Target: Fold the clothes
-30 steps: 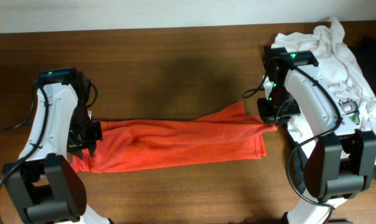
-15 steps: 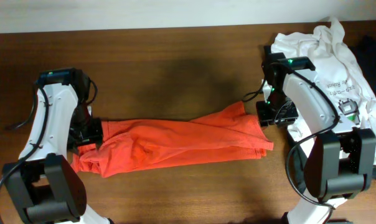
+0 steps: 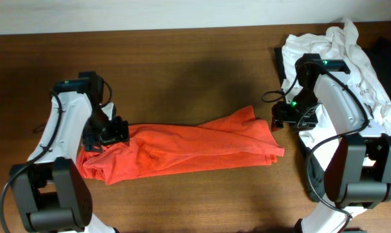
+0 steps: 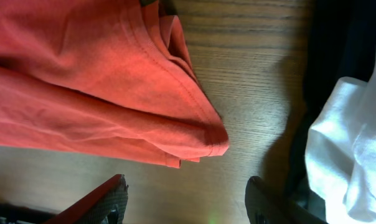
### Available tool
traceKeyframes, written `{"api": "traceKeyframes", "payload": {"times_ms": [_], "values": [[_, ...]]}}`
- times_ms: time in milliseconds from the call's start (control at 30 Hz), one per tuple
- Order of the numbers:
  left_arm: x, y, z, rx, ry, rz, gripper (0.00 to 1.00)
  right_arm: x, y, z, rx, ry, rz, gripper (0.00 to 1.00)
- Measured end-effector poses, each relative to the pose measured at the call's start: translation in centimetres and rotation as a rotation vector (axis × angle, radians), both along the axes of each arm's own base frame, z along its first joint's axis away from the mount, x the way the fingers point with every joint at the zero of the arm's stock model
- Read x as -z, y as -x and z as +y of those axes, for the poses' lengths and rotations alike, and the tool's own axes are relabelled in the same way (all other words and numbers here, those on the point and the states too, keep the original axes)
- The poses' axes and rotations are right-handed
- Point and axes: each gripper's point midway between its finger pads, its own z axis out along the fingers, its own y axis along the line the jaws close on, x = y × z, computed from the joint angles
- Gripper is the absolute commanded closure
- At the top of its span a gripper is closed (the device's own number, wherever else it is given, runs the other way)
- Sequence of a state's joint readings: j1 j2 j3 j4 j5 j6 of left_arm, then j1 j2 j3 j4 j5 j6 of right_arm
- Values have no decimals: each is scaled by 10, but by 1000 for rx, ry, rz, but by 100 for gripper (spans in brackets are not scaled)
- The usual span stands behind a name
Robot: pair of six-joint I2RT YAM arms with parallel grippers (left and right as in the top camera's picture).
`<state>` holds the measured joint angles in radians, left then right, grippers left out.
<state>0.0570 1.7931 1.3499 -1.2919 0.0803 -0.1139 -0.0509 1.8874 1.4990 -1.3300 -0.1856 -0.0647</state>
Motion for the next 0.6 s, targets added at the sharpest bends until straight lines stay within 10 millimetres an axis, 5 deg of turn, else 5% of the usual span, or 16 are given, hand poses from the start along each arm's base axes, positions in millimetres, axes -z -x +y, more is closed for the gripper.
{"api": "traceKeyframes", "payload": {"times_ms": [200, 300, 367, 467, 600], "values": [[24, -3, -15, 54, 16, -38, 30, 0, 0, 0, -1, -2, 1, 36], [27, -19, -30, 104, 15, -109, 47, 0, 0, 0, -3, -2, 0, 36], [28, -26, -34, 119, -8, -140, 49, 0, 0, 0, -3, -2, 0, 36], [29, -26, -37, 128, -33, -141, 50, 0, 0, 0, -4, -2, 0, 36], [36, -21, -35, 114, -51, -128, 68, 0, 0, 0, -4, -2, 0, 36]]}}
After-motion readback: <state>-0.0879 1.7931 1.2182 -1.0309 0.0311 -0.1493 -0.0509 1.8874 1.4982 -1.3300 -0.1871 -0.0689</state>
